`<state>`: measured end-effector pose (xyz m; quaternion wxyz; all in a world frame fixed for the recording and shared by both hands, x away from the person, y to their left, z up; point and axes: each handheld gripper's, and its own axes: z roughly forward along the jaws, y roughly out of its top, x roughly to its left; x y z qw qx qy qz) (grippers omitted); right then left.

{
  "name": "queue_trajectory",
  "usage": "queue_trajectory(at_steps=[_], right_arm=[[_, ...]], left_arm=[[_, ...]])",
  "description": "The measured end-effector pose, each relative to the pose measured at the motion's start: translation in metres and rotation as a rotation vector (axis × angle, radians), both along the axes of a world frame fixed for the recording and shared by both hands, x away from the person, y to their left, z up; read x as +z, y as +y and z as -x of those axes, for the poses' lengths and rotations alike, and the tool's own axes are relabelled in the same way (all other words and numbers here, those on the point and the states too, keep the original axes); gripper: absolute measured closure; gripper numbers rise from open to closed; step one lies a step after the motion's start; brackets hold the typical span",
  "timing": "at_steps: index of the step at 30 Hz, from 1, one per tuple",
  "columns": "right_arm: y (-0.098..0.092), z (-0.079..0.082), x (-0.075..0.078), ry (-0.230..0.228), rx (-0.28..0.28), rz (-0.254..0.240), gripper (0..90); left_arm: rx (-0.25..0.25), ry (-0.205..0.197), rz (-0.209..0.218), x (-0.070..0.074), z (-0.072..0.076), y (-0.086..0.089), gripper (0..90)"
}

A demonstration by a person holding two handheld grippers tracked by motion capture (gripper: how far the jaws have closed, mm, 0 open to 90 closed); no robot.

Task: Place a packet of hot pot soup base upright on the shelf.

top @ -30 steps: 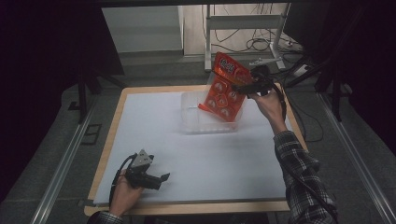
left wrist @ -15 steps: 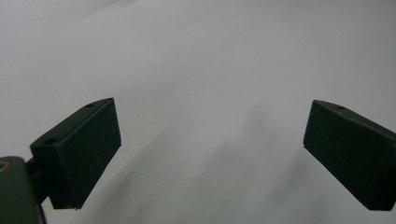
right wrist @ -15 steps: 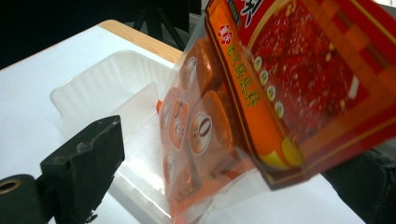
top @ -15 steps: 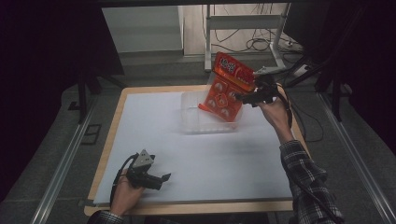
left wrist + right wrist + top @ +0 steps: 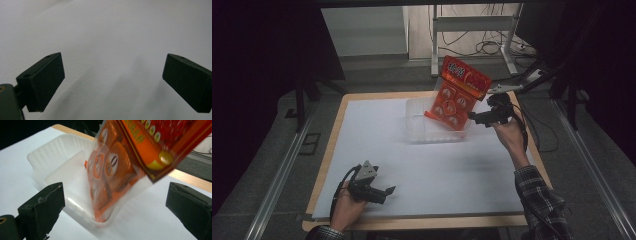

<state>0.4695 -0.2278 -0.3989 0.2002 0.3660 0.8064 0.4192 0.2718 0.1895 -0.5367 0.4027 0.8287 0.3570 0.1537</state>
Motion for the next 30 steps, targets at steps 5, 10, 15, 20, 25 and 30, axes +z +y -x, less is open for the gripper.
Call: queue_trajectory(at_steps=[5,10,15,20,25,30], right_arm=[[-0.002,0.015,-0.006,-0.009,0.014,0.007,1.6],[-0.004,0.033,-0.013,-0.017,0.040,0.003,1.6],[-0.006,0.047,-0.021,-0.011,0.053,0.006,1.4],[-0.010,0.056,-0.021,0.006,0.068,-0.008,1.4],[-0.016,0.069,-0.020,0.002,0.071,-0.034,0.6],[-0.020,0.082,-0.018,-0.004,0.082,-0.052,0.4]], left_arm=[[0.000,-0.002,0.007,0.000,0.000,0.000,3.7],[-0.001,-0.004,0.023,0.001,0.000,0.000,3.8],[-0.009,-0.011,0.030,0.001,0.000,0.000,3.8],[-0.026,-0.022,0.039,0.002,0.001,-0.001,3.7],[-0.025,-0.010,0.066,0.003,0.001,0.001,3.8],[-0.018,0.013,0.086,0.003,0.001,0.003,3.9]])
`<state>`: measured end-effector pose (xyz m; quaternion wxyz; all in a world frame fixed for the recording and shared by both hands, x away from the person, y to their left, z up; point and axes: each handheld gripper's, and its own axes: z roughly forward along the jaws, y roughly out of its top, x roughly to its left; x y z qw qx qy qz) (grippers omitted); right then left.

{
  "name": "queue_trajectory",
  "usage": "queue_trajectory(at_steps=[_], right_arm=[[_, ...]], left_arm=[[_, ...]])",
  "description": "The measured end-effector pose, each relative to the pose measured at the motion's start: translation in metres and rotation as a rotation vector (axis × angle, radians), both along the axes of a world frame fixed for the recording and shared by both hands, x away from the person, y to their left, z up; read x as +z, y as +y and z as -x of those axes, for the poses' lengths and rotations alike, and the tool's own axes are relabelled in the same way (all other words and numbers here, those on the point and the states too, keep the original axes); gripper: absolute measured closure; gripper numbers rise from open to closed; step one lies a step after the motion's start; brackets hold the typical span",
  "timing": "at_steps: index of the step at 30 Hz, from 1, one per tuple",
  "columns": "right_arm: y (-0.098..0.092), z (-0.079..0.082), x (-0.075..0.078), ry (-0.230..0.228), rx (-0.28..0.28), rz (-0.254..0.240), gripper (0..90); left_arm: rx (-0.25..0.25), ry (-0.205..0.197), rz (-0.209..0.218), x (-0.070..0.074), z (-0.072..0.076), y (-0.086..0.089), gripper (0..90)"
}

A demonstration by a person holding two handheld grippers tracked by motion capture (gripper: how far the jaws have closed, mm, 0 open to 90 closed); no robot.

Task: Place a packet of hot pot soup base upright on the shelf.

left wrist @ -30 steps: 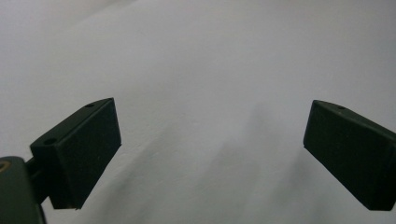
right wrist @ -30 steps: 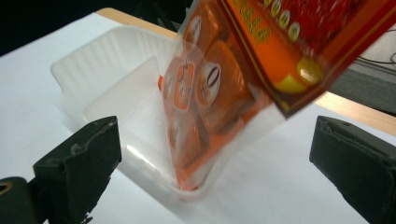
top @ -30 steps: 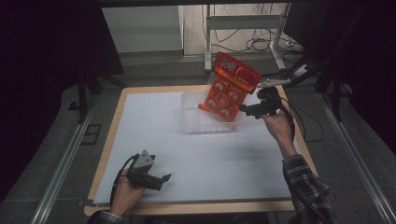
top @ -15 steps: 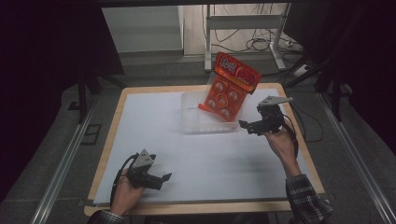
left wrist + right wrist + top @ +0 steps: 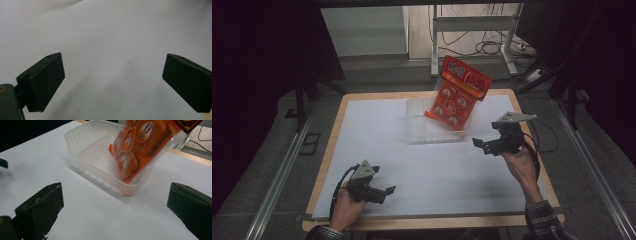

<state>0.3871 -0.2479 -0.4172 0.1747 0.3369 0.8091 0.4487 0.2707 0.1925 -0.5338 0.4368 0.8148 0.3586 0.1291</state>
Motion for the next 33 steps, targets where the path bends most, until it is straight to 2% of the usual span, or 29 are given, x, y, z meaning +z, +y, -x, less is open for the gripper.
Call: queue_trajectory(at_steps=[5,12,18,21,29,33], right_arm=[[0.001,0.013,0.000,-0.011,0.015,-0.012,0.4],[0.005,0.032,-0.010,0.009,0.038,0.000,0.5],[0.004,0.047,-0.023,0.039,0.020,0.012,0.3],[0.002,0.054,-0.029,0.046,0.012,0.016,0.0],[-0.007,0.070,-0.049,0.057,0.006,0.018,0.0],[-0.009,0.074,-0.059,0.078,0.006,0.027,0.0]], left_arm=[[0.006,0.002,-0.002,0.001,0.001,0.001,3.9],[0.018,-0.061,-0.059,0.002,0.004,-0.001,4.6],[0.024,-0.109,-0.062,0.005,0.006,-0.001,4.7],[0.030,-0.115,-0.057,0.006,0.006,0.000,4.8],[0.044,-0.087,-0.064,0.006,0.005,0.001,5.6],[0.054,-0.079,-0.064,0.006,0.004,0.002,5.6]])
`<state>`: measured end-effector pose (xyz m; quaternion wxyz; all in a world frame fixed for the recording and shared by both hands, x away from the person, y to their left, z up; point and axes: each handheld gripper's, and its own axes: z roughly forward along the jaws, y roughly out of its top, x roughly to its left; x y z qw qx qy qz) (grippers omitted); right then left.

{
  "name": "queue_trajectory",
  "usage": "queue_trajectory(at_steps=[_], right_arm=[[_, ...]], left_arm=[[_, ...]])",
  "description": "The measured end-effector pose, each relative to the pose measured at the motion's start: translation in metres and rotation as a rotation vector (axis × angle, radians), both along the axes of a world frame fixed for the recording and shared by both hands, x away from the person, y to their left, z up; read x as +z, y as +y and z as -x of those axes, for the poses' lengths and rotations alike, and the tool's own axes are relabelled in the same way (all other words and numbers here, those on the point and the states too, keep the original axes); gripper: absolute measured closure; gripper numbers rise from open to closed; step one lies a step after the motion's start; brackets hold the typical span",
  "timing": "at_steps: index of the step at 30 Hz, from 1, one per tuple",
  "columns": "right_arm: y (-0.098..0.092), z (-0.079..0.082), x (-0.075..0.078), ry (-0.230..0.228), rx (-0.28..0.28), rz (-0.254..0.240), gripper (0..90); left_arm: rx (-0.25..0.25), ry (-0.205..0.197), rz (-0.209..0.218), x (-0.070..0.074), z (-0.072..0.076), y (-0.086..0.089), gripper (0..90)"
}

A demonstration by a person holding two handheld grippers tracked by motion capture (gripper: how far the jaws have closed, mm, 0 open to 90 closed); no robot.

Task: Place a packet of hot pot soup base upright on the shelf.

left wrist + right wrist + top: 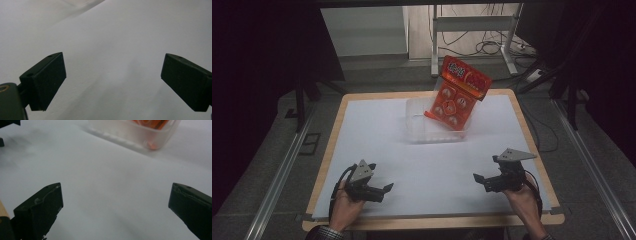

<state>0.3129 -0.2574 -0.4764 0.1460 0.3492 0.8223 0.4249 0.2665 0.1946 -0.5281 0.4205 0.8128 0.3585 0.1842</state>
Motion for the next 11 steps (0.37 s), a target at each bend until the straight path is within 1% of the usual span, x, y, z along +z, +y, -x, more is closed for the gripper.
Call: queue_trajectory(at_steps=[2,4,5,7,11], right_arm=[[0.000,0.000,-0.005,0.017,-0.003,0.020,0.0],[0.001,-0.001,-0.009,0.023,-0.008,0.052,0.0],[0.001,-0.002,-0.011,0.027,-0.007,0.060,0.0],[0.001,-0.002,-0.012,0.029,-0.002,0.065,0.0],[0.001,-0.002,-0.013,0.021,0.004,0.073,0.0]], left_arm=[[0.001,0.003,-0.002,-0.001,0.000,0.000,5.5],[0.000,0.002,-0.005,-0.001,-0.001,0.000,5.4],[0.000,0.002,-0.006,-0.001,-0.001,-0.001,5.4],[-0.003,0.004,-0.013,-0.001,-0.001,-0.002,5.3],[-0.005,0.003,-0.018,-0.002,-0.002,-0.002,5.3]])
